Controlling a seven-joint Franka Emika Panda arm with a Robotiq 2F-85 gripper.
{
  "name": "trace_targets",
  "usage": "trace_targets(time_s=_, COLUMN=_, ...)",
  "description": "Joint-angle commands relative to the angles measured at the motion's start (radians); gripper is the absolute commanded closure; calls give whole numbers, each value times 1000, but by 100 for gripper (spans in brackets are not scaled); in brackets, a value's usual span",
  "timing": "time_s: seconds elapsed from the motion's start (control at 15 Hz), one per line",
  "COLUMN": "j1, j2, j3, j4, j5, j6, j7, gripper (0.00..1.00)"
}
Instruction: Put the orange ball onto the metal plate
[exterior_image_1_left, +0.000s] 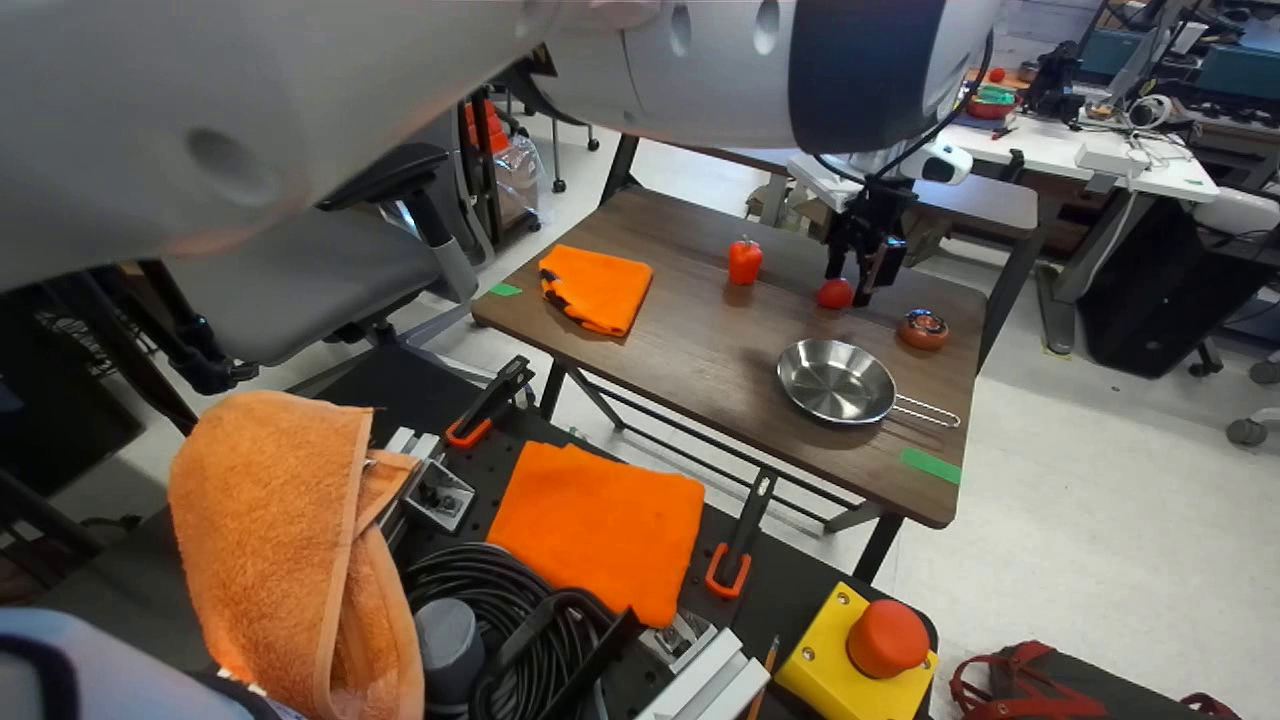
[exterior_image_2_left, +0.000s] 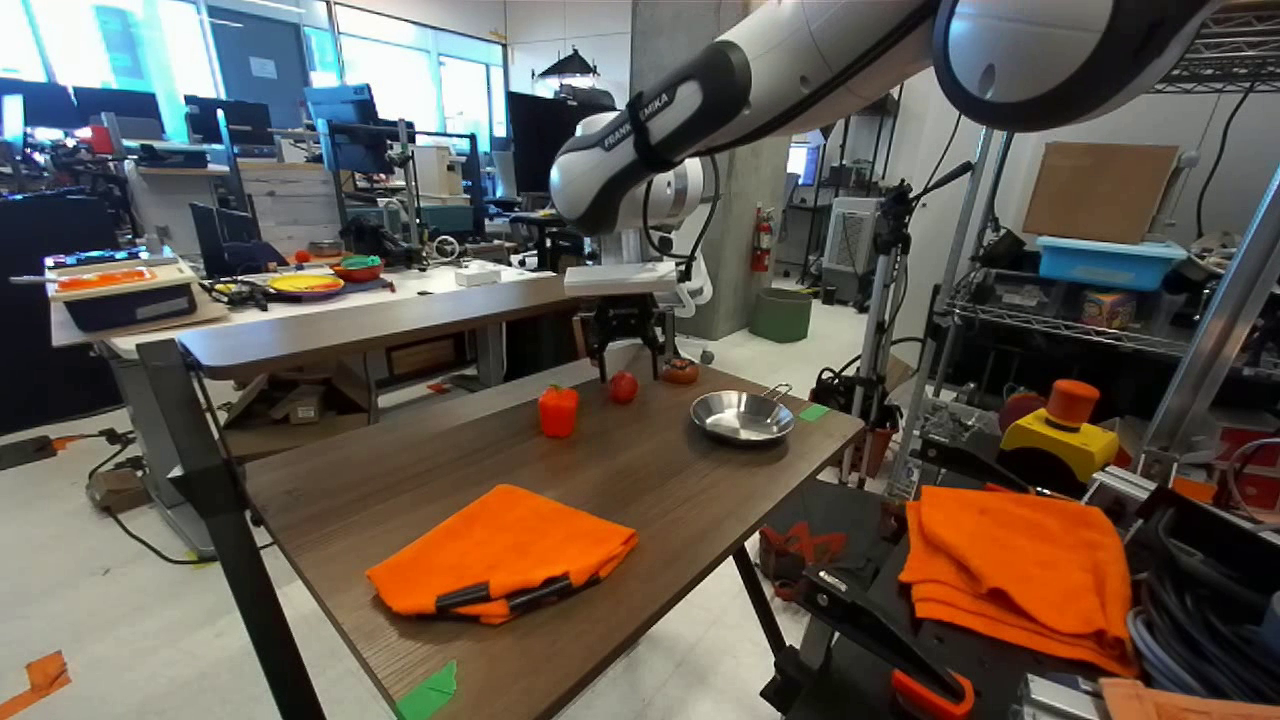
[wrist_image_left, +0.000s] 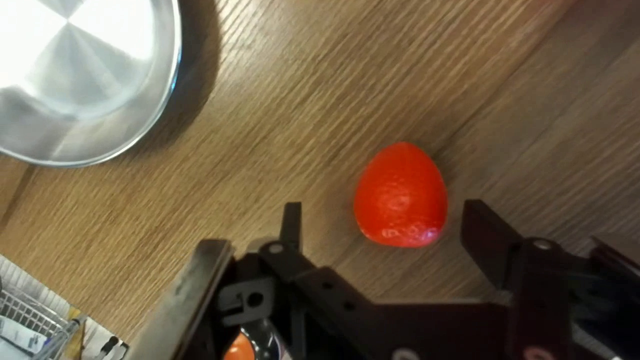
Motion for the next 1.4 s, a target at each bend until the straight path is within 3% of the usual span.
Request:
trace_targets(time_s=0.0, j1=-11, j2=65, j3=-6, j4=117, j5=-37, j6=-61, j7=39, gripper=51)
trace_targets(time_s=0.27, j1=-18, j2=53, j3=2, j4=127, j5=-3, j6=-72, j7=23, gripper=80)
trace_targets(time_s=0.53, j1=-29, j2=-26, j3=36, j4=90, j5=26, j6=-47, j7=-42, gripper=81)
trace_targets(time_s=0.93, j1=-20, j2=-124, j3=17, j4=-5, j5=-2, j6=-79, j7=-100, gripper=81)
trace_targets(time_s=1.33, j1=-1, j2=-180, j3=14, j4=-196, j5=-6, j6=41, j7=-147, gripper=81)
